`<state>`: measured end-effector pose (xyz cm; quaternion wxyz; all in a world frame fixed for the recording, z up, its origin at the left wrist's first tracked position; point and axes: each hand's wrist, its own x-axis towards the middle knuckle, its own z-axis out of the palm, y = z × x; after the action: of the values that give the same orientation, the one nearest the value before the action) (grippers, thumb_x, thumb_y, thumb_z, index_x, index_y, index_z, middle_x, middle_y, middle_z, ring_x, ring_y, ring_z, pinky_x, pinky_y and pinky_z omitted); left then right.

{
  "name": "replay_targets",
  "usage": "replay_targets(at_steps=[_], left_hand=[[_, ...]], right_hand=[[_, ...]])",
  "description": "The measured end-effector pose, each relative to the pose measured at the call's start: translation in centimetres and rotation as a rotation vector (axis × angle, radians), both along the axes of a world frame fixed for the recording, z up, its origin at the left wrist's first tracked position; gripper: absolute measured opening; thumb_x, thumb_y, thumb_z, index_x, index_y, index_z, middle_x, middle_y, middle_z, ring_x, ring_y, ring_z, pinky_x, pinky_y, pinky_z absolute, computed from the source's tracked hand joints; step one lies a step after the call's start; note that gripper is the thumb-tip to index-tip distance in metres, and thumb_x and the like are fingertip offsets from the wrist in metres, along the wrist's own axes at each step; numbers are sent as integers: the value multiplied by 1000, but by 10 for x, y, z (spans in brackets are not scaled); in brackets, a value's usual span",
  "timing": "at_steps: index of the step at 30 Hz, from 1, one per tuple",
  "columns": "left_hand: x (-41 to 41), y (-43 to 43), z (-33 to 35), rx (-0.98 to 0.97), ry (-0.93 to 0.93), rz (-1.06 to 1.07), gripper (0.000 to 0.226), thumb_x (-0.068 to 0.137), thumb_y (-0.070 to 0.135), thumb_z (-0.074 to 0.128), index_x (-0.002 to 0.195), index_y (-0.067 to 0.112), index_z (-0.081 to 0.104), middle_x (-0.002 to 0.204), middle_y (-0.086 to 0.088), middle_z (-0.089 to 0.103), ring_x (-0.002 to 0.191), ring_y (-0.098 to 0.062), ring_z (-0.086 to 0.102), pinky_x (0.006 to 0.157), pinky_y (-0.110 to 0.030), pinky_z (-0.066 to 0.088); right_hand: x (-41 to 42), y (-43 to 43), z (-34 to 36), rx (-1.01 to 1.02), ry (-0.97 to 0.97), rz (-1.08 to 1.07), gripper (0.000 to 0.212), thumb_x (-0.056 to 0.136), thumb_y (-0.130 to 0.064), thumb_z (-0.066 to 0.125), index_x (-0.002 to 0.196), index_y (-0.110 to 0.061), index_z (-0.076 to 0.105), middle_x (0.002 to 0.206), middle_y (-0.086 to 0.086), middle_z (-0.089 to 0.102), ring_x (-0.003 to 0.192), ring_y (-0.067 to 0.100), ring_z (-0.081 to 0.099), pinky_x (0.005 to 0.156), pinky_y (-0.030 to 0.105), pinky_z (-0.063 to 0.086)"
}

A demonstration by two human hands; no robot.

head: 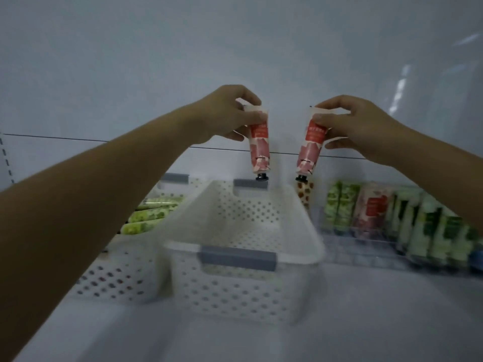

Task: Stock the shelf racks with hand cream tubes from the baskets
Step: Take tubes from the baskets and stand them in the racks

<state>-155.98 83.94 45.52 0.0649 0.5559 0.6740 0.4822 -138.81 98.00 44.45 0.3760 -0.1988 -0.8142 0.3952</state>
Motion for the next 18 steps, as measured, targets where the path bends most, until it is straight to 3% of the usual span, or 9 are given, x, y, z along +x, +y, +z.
replay_targets(at_steps=[4, 10, 15, 18], left_hand=[[48, 31, -5, -26, 26, -15, 24, 87, 22, 62, 108, 14, 53, 96, -8, 61, 76, -19, 65, 73, -29, 58], [108, 73, -22, -62, 134, 74, 20, 89, 22, 60, 106, 14, 53, 84, 0, 54, 67, -11, 59, 58, -20, 55], [149, 105, -44, 1, 75, 182, 25, 92, 20, 54, 115, 9, 51, 96, -10, 57, 70, -18, 59, 59, -24, 53], [166, 121, -65, 34, 49, 205, 22, 93, 21, 50, 114, 13, 51, 97, -11, 60, 61, -13, 56, 46, -17, 48]], right_hand=[[50, 24, -6, -3, -98, 34, 10, 89, -13, 59, 96, -18, 55, 87, 6, 64, 74, 17, 62, 77, 30, 53], [96, 62, -19, 225, -333, -18, 8, 87, -16, 62, 86, -20, 55, 93, 4, 64, 78, 17, 61, 79, 33, 52], [108, 89, -32, 355, -373, -71, 11, 85, -21, 63, 92, -16, 56, 90, -1, 58, 75, 12, 53, 65, 25, 44], [108, 98, -40, 441, -443, -97, 10, 85, -22, 63, 91, -18, 56, 90, -1, 57, 82, 15, 54, 61, 22, 40]])
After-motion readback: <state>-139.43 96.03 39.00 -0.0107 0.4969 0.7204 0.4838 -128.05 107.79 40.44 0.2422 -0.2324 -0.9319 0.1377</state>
